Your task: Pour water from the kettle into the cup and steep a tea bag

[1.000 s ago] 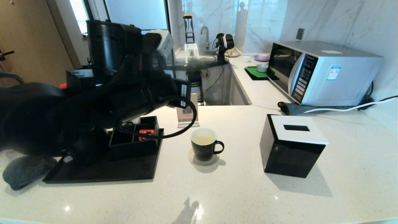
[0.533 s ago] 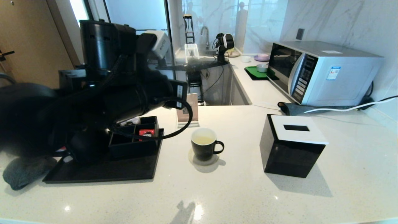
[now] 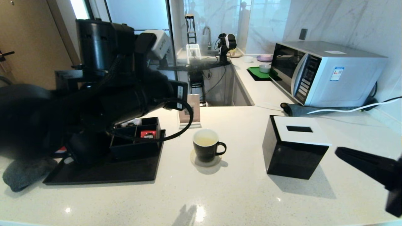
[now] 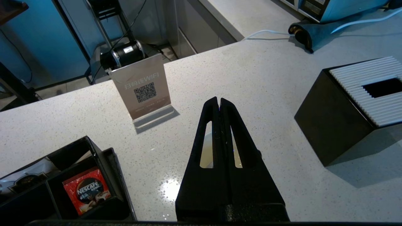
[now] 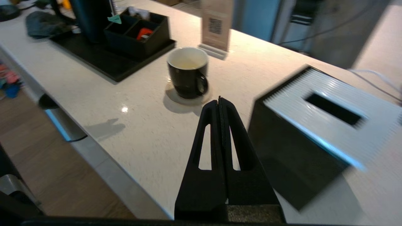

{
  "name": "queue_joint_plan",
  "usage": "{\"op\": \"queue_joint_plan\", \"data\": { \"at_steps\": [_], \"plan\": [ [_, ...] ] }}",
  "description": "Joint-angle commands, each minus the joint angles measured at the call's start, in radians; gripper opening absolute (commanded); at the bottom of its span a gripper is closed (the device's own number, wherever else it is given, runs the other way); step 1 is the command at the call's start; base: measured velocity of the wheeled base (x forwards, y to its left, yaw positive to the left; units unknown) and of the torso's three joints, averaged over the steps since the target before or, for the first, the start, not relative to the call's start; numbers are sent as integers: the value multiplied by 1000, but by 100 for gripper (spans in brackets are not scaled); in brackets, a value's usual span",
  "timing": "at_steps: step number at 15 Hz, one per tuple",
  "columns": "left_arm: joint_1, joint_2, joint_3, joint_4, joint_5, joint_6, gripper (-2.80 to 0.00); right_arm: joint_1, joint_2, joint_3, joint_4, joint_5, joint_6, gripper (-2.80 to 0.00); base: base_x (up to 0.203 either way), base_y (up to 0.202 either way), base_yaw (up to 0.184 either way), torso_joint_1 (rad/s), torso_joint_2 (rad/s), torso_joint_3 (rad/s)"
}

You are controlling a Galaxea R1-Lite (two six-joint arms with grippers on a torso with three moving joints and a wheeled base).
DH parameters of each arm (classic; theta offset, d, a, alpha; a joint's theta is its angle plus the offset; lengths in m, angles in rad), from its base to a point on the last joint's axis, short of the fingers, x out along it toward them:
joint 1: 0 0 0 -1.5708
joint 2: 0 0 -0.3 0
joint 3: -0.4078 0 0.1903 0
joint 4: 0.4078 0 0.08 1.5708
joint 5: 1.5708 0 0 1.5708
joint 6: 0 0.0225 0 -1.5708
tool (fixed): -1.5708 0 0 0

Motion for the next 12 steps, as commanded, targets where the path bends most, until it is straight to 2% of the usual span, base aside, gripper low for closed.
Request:
{"op": "queue_joint_plan", "data": {
  "at_steps": [1,5,9,10,11,12],
  "plan": [
    [1,-2,1,-2,1,-1,-280,39,327,-117,-114,83,1,-280,0,0,0,0,0,0],
    [1,-2,2,-2,3,-1,-280,185,557,-325,-194,145,-1,-280,0,0,0,0,0,0],
    [4,-3,11,-2,3,-1,-280,286,686,-382,-307,157,18,-280,0,0,0,0,0,0],
    [4,-3,18,-2,3,-1,-280,306,703,-394,-323,158,38,-52,0,0,0,0,0,0],
    [4,-3,21,-4,3,-1,-280,318,723,-401,-343,157,49,0,0,0,0,0,0,0],
    [4,-3,22,-4,3,-1,-280,323,748,-411,-374,159,52,0,0,0,0,0,0,0]
  ]
}}
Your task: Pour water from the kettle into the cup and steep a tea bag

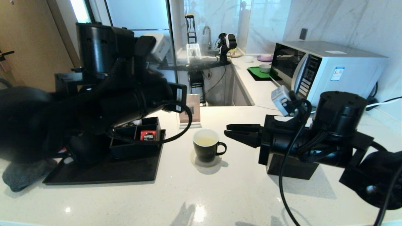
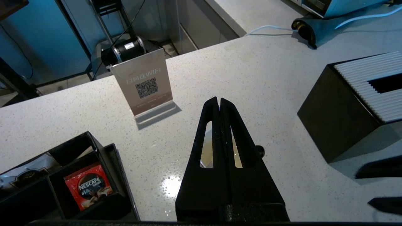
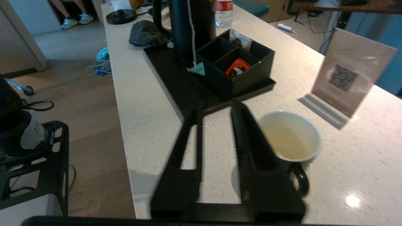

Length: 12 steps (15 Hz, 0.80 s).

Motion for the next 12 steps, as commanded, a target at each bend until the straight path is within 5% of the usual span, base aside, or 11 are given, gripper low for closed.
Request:
{"op": "queue_joint_plan", "data": {
  "at_steps": [1,5,12],
  "plan": [
    [0,1,4,-2,2,-1,-280,20,92,-24,-67,16,3,0,0,0,0,0,0,0],
    [5,-1,4,-5,2,-2,-280,35,212,-88,-217,89,38,0,0,0,0,0,0,0],
    [2,-40,4,-2,3,-8,-280,110,363,-227,-278,95,124,0,0,0,0,0,0,0]
  ]
}}
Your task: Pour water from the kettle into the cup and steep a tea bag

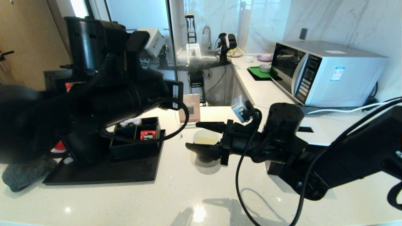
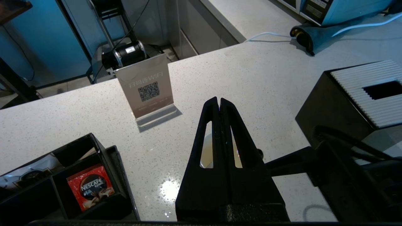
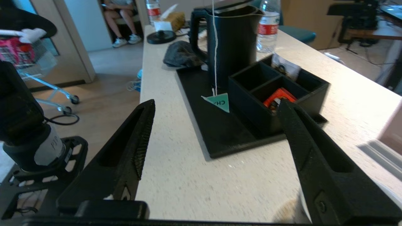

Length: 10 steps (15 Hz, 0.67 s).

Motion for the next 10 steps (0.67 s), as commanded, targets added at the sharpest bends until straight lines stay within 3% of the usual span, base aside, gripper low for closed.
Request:
{"op": "queue_joint_plan", "data": {
  "at_steps": [1,10],
  "plan": [
    [-3,-18,1,0,11,0,-280,26,75,-52,-36,4,31,0,0,0,0,0,0,0],
    [-20,-18,6,-2,28,2,-280,76,163,-219,-56,4,124,0,0,0,0,0,0,0]
  ]
}}
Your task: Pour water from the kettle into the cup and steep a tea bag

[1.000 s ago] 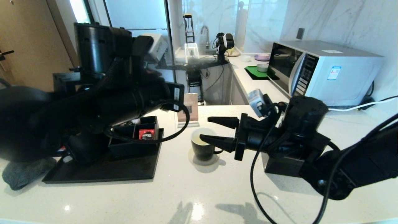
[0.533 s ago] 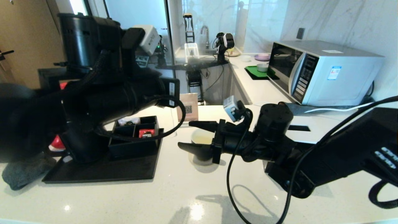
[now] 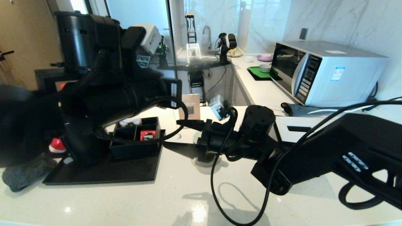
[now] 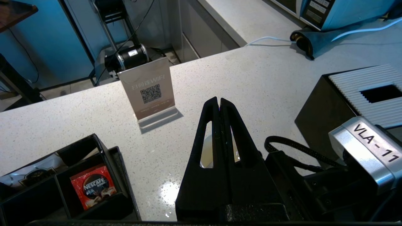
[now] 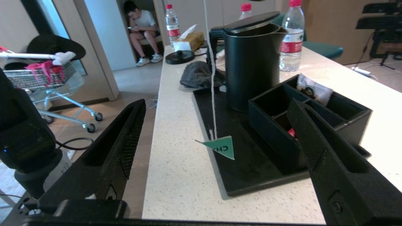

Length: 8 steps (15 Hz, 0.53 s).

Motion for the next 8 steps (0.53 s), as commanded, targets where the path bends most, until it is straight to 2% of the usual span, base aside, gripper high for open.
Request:
{"op": "queue_joint_plan", "data": {
  "at_steps": [1,8],
  "plan": [
    [-2,1,0,-2,2,0,-280,12,15,-19,-7,4,8,0,0,0,0,0,0,0],
    [-21,4,0,-6,3,2,-280,22,23,-18,-8,6,7,0,0,0,0,0,0,0]
  ]
}}
